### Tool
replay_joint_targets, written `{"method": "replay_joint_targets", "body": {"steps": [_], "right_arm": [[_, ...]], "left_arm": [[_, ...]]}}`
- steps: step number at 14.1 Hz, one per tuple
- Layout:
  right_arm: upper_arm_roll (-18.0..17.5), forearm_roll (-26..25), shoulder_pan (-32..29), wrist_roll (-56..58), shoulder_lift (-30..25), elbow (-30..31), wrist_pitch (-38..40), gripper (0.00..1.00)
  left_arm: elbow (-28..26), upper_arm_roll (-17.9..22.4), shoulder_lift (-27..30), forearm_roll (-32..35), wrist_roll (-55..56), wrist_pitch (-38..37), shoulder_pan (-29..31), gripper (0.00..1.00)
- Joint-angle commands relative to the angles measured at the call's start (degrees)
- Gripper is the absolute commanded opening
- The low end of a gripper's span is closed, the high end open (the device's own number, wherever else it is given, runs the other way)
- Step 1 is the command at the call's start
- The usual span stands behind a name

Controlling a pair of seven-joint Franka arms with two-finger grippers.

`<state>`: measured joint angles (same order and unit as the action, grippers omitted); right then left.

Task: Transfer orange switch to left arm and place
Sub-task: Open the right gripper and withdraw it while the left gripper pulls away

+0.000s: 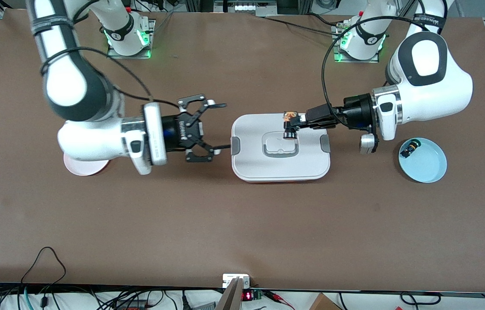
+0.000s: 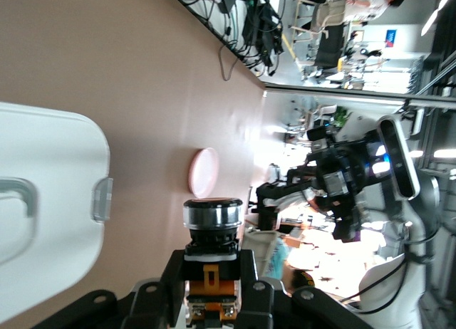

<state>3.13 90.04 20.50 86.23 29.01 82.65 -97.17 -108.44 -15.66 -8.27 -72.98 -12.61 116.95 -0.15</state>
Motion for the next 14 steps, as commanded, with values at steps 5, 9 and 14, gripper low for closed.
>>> {"method": "replay_joint_targets", "body": {"steps": [5,9,14], "right_arm": [[-0.67,-6.53,-10.81,0.17,-0.80,0.50,18.39,1.00],[-0.67,-11.80,-17.41,1.40,-0.80,-0.73,28.85,1.00],[0.28,-23.80,-21.46,-0.09,-5.07,-3.11,33.46,1.00]], "left_arm": [[3.05,-0.16,-1.48,29.60,-11.37,-10.93,4.80,0.19],[3.93,-0.16,-1.48,47.27,-16.37,-13.32,5.78,0.19],[4.02,-0.08,-3.50,69.14,-27.89,-13.33,6.83,0.19]]}}
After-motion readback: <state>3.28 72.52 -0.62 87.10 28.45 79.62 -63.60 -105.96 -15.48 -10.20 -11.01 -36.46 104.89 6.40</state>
